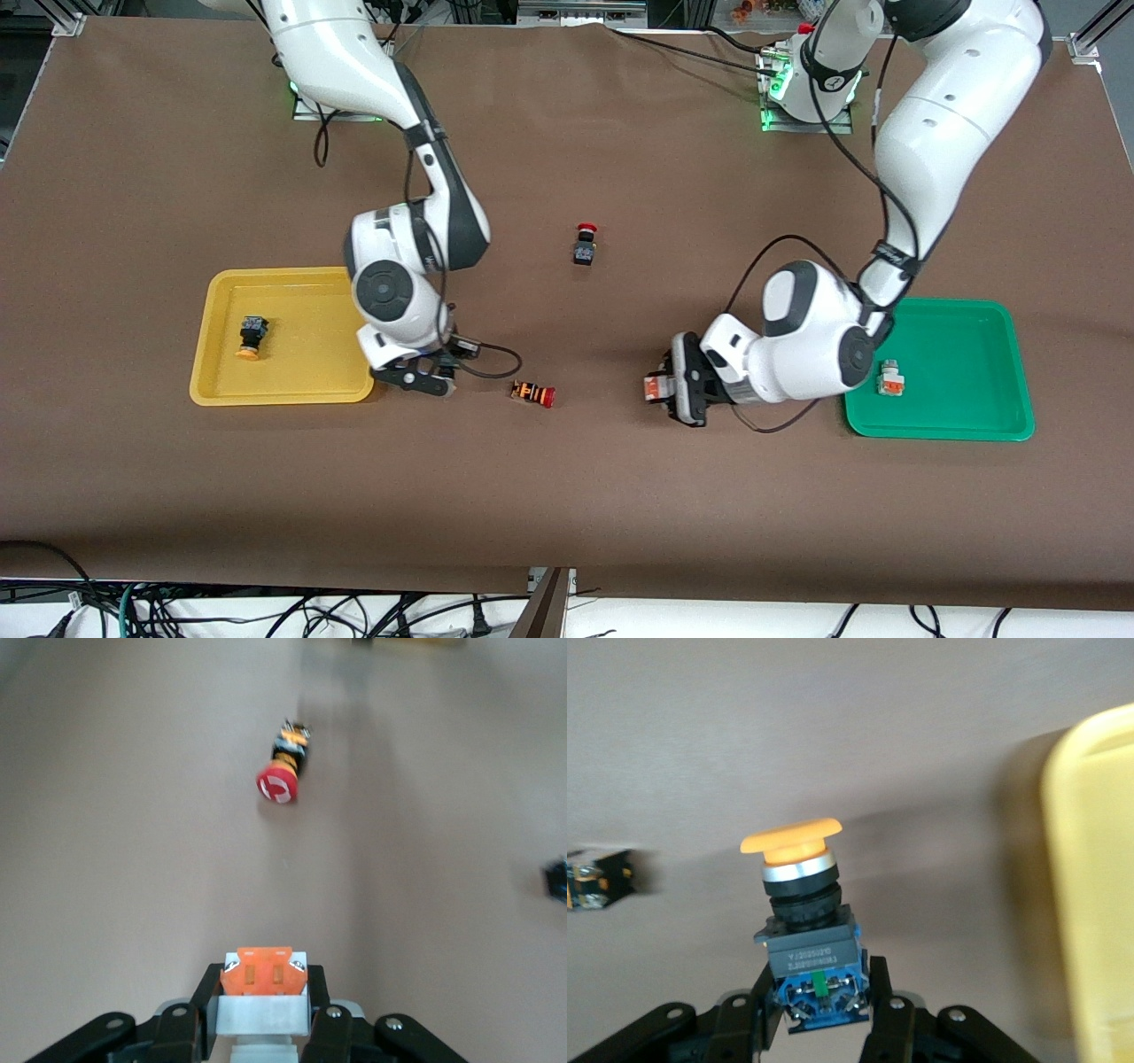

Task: Place green and yellow buttons in trays
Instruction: 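Carry the second buttons with both grippers to the matching trays, then lower the buttons beside the first ones and open both grippers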

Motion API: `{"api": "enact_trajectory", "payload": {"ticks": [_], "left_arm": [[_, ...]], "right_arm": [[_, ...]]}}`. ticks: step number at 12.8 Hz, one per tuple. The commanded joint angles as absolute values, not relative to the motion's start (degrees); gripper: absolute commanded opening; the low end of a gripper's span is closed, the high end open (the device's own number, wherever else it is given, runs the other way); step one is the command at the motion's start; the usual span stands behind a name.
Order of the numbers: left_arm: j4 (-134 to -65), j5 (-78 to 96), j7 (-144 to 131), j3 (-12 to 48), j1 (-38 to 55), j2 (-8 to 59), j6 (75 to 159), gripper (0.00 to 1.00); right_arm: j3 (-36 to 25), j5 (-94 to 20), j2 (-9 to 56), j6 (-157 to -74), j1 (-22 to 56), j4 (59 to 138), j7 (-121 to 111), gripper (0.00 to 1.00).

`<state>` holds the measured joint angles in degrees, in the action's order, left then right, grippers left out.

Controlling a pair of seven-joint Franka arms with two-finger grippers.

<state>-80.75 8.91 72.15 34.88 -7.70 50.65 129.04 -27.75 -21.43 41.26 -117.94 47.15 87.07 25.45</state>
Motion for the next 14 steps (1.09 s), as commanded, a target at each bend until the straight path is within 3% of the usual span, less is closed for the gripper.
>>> {"api": "enact_trajectory", "payload": {"ticks": [1, 4, 7, 11, 14], "left_arm": [[-81.3, 9.9, 69.8, 34.8, -12.3, 47.4, 119.7, 0.00], [-81.4, 9.0, 63.6, 32.0, -16.2, 44.6, 113.5, 0.00], [-80.9, 6.2, 62.6, 26.8, -20.0, 43.5, 113.0, 0.00], [-80.4, -4.2, 58.5, 22.7, -21.5, 41.8, 111.1, 0.00], [-80.9, -5.2, 54.9, 15.4, -22.1, 41.7, 109.1, 0.00]], "right_arm": [[-32.7, -21.7, 39.2, -109.6, 46.8, 88.0, 14.8, 0.03], [-38.3, -21.5, 36.8, -106.4, 46.8, 92.5, 2.3, 0.03], [-43.1, -21.8, 36.6, -107.5, 46.8, 98.7, -9.5, 0.03], [-45.1, -22.3, 35.5, -114.0, 46.8, 107.2, -15.3, 0.04], [-45.1, -22.5, 34.1, -122.2, 46.8, 113.8, -15.3, 0.04]]}}
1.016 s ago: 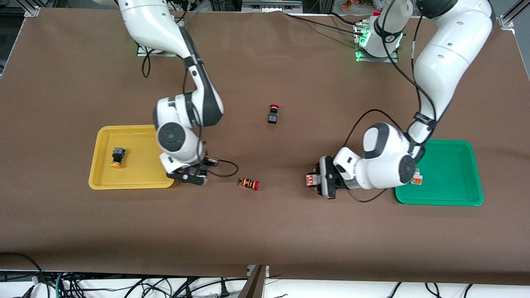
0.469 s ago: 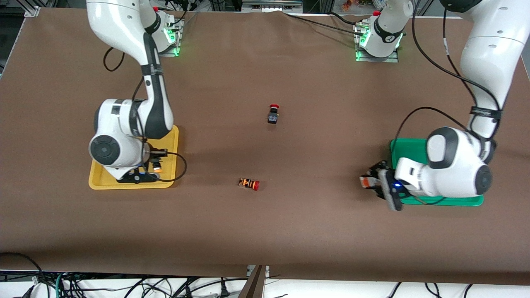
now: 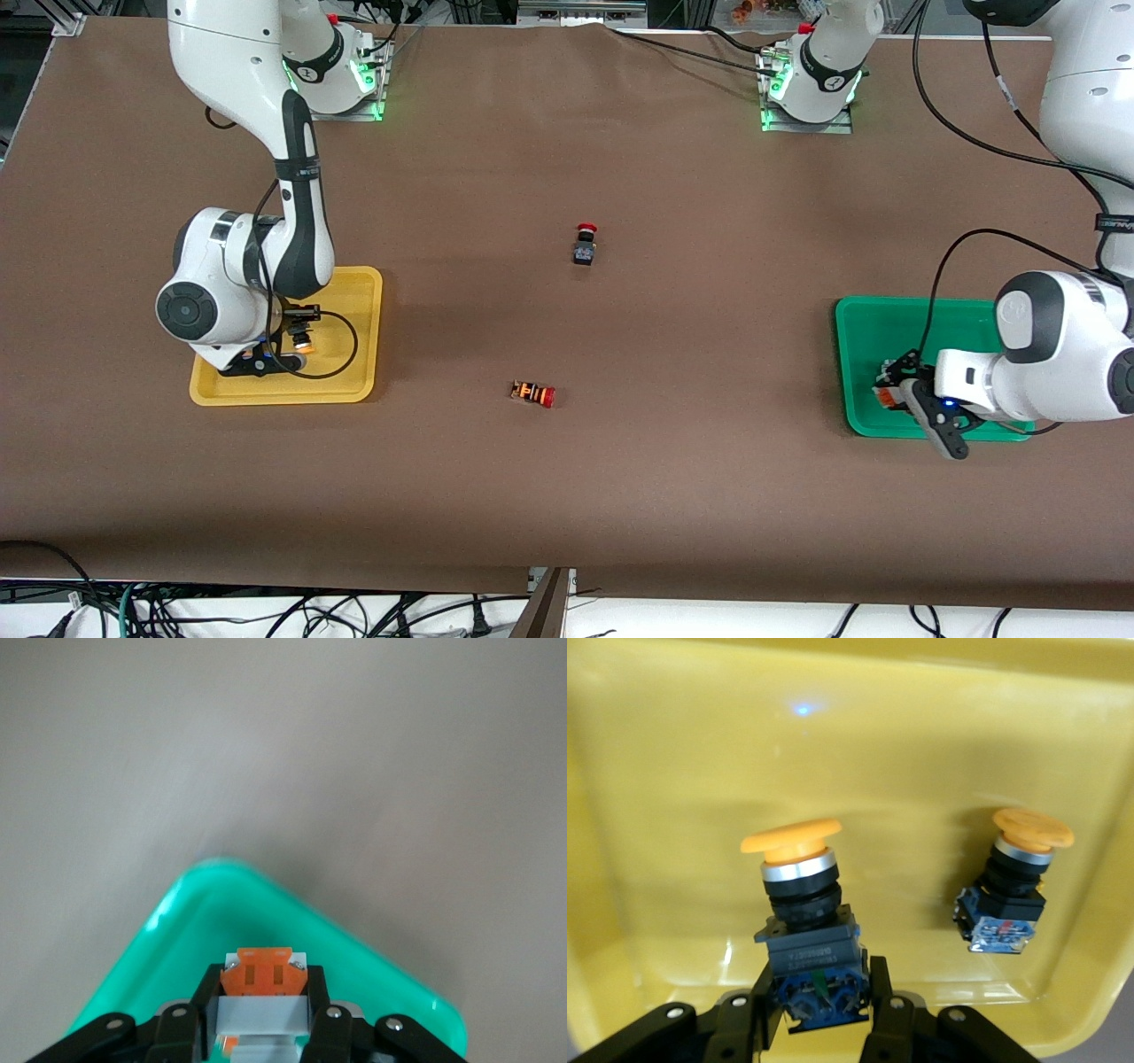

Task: Place green and yellow buttons in trays
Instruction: 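Lower the buttons beside the first ones and open both grippers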

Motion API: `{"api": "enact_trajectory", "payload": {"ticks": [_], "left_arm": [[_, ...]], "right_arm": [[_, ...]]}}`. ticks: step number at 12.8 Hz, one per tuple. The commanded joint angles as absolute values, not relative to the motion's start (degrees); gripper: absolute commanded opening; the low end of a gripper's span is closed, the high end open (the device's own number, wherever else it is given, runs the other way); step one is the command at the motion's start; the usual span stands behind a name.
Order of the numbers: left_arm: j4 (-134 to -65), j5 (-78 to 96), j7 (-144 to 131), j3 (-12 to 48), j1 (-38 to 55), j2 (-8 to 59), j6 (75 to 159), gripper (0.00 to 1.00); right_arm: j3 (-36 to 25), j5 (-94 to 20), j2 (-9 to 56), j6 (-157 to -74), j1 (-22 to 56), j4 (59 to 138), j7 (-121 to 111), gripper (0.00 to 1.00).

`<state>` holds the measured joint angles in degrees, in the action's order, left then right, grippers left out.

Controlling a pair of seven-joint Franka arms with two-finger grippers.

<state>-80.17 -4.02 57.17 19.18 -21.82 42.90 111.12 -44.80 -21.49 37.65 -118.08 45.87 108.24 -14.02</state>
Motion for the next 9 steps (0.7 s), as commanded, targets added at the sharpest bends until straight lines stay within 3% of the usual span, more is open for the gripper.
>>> {"api": "enact_trajectory", "payload": {"ticks": [1, 6, 7, 8, 9], "left_arm": [[-81.1, -5.3, 54.8, 12.9, -22.2, 41.7, 109.0, 0.00], [-85.2, -5.2, 54.5, 10.4, -23.7, 43.9, 114.7, 0.00], [-87.0, -5.2, 54.6, 10.4, -24.0, 43.7, 116.8, 0.07], [-87.1, -5.2, 54.7, 10.4, -24.0, 43.7, 117.4, 0.46], [-87.0, -5.1, 54.8, 10.4, -24.2, 43.6, 117.4, 0.88]], "right_arm": [[-44.9, -23.8, 34.2, -122.7, 46.8, 114.2, -15.3, 0.04], [-44.6, -31.4, 36.7, -124.9, 47.1, 114.5, -14.2, 0.05], [-44.5, -32.0, 37.3, -125.2, 47.2, 114.4, -14.2, 0.07], [-44.5, -32.3, 37.4, -125.2, 47.3, 114.4, -14.2, 0.23], [-44.5, -32.3, 37.4, -125.1, 47.2, 114.3, -14.3, 0.57]]}}
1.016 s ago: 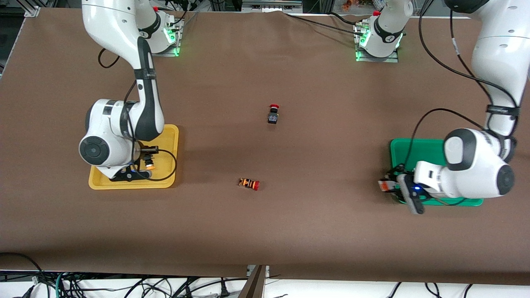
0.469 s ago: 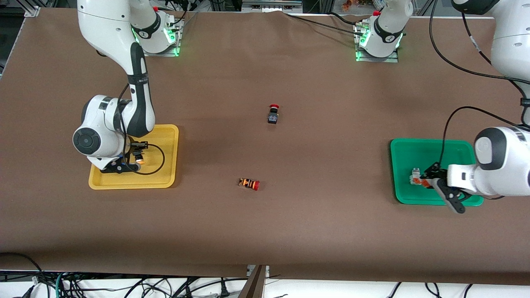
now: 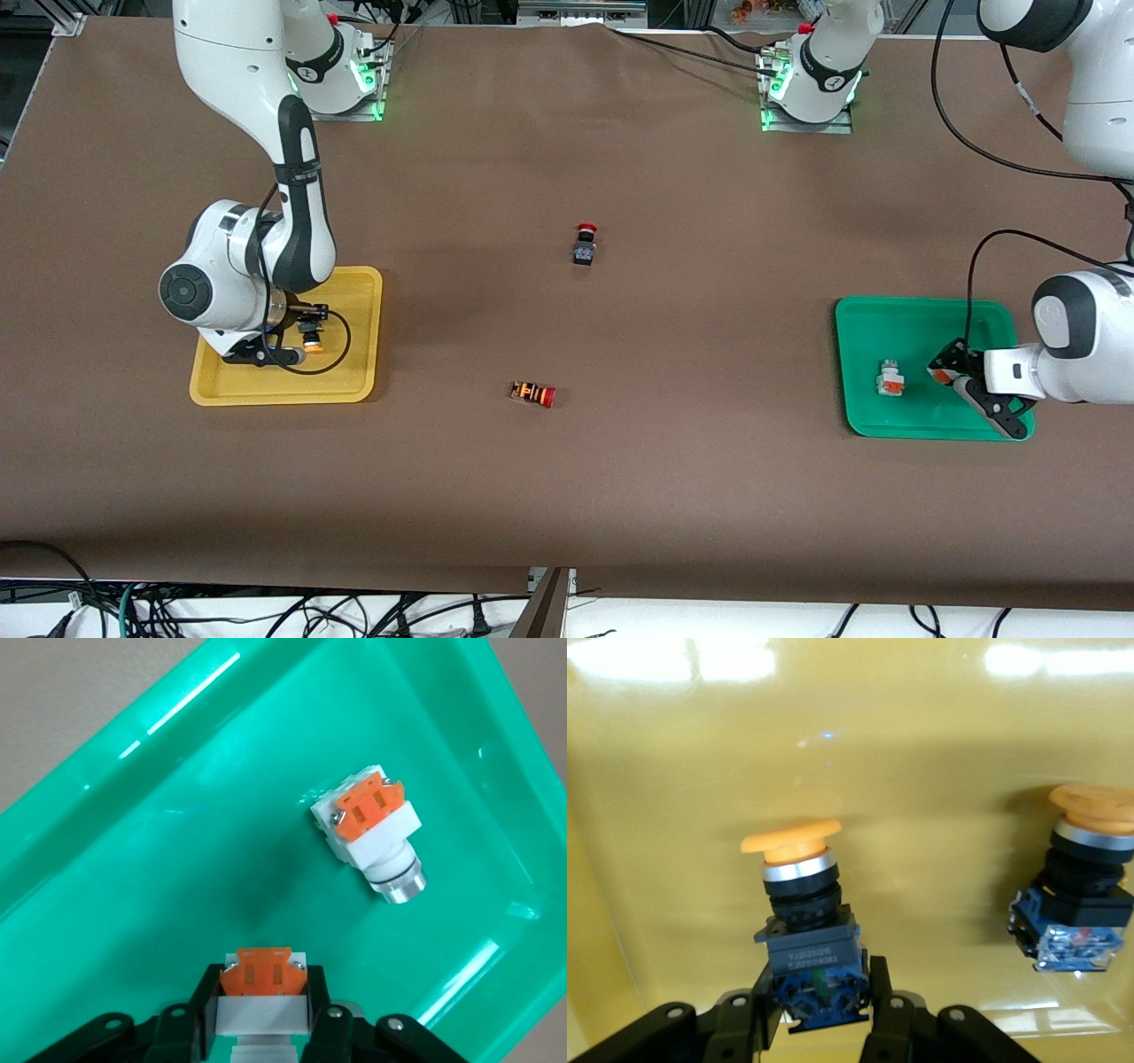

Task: Place green and yellow buttons in trays
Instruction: 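Lower the buttons beside the first ones and open both grippers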

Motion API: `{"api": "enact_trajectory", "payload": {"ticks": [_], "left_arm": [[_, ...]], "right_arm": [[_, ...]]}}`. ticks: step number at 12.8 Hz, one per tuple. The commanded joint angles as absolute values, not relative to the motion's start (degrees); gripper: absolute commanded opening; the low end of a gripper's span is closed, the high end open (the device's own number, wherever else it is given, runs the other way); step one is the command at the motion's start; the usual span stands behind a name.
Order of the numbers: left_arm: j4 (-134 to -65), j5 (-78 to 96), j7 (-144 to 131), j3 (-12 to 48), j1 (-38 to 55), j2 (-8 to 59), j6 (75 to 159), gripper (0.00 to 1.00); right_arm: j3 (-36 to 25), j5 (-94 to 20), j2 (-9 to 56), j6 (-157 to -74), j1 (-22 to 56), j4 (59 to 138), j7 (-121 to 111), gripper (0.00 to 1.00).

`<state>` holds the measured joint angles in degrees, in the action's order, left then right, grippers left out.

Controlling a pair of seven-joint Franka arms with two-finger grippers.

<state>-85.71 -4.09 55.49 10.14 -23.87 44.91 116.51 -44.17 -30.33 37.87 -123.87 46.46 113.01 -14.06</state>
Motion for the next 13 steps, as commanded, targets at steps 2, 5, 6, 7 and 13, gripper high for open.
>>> {"api": "enact_trajectory", "payload": {"ticks": [2, 5, 6, 7, 13], "left_arm": [[-86.7, -4.9, 54.3, 10.5, -24.1, 42.9, 116.7, 1.00], [-86.5, -5.0, 48.3, 10.7, -22.9, 39.0, 112.9, 1.00], [-86.5, -5.1, 44.3, 10.7, -21.5, 36.9, 110.4, 1.00], [-86.5, -5.2, 40.6, 10.6, -20.1, 34.9, 107.8, 1.00], [-80.1, -5.2, 20.3, 11.0, -11.3, 28.1, 92.0, 1.00]], "right_arm": [[-44.6, -32.3, 37.1, -123.6, 46.7, 112.3, -14.8, 0.99], [-44.9, -32.2, 37.1, -113.8, 44.0, 103.8, -14.7, 0.99], [-44.9, -32.2, 37.4, -110.5, 42.9, 100.9, -14.6, 0.99], [-44.8, -32.0, 38.0, -109.3, 42.1, 99.6, -14.6, 0.99], [-44.3, -31.5, 38.3, -108.5, 41.8, 97.7, -14.5, 0.99]]}}
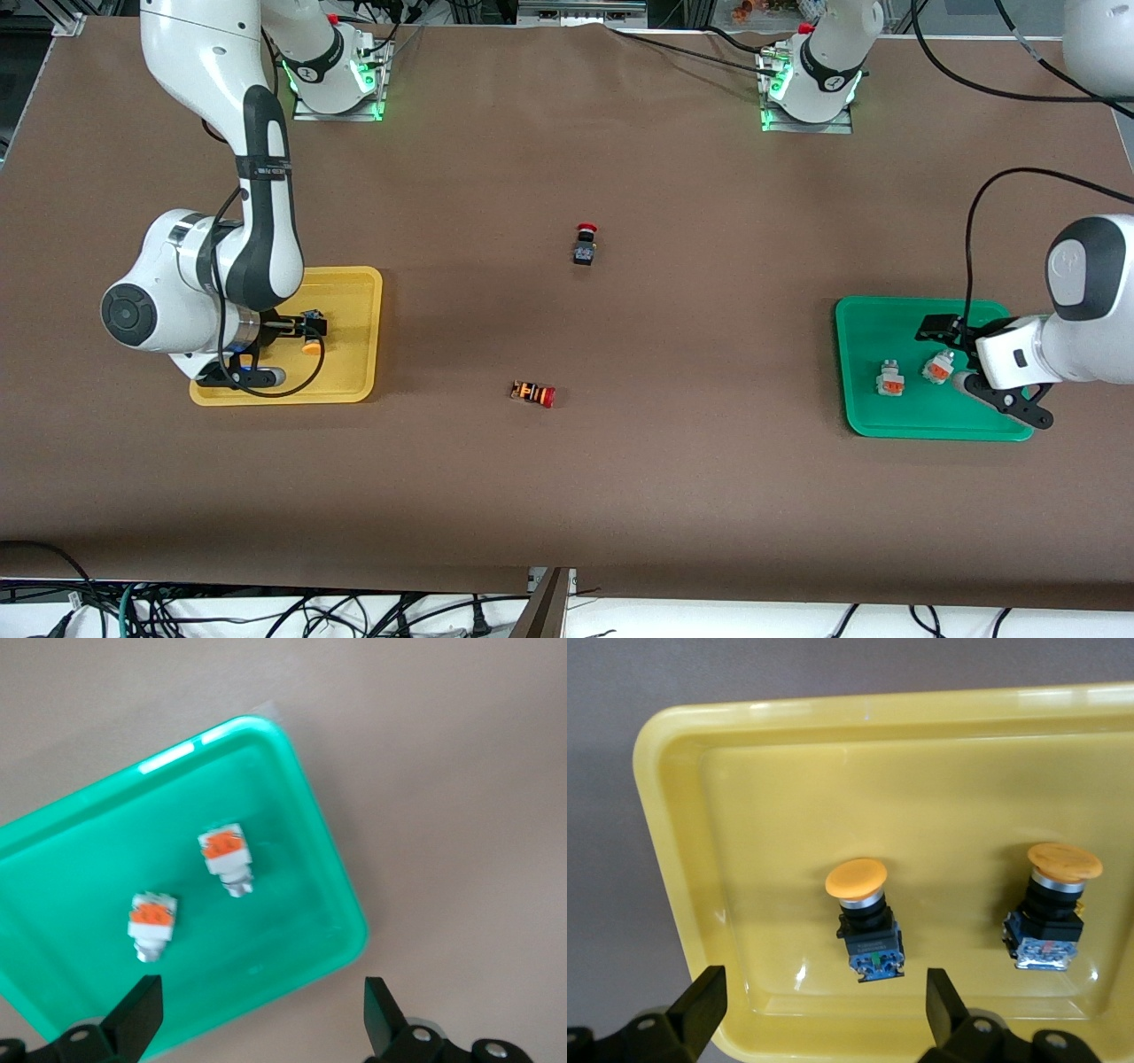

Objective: Place green and yellow buttons in trays

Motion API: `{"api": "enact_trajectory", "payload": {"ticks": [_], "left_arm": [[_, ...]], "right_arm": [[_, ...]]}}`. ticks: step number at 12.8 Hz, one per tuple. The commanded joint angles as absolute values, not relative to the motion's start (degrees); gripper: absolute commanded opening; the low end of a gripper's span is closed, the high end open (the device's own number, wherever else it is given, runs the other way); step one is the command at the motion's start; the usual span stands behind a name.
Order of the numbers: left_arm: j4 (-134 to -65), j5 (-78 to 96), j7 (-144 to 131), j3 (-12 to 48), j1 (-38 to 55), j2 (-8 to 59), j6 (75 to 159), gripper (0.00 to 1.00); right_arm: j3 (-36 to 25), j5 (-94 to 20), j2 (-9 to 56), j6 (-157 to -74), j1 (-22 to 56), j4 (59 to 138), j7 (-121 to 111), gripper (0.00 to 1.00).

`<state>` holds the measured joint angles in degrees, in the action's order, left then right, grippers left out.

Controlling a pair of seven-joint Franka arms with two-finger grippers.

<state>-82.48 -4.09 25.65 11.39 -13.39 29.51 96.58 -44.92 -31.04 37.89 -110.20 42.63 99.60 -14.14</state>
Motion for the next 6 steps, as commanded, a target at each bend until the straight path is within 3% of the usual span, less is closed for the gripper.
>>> {"api": "enact_trajectory", "payload": {"ticks": [1, 4, 6], "left_arm": [[-79.1, -5.4, 14.9, 11.1, -10.1, 27.1, 90.1, 1.00], [-76.7, -5.4, 5.7, 10.4, -4.5, 22.8, 83.5, 1.00], [-77.9, -5.1, 4.8, 9.6, -1.9, 18.0, 83.5, 1.00]], "right_arm": [[-42.6, -31.1, 38.0, -108.5, 40.4, 97.6, -13.5, 0.99], [-27.0, -19.8, 33.9, -109.0, 27.2, 95.5, -7.9, 0.99], [-14.7, -10.2, 31.0, -109.1, 17.1, 94.7, -3.8, 0.99]]}}
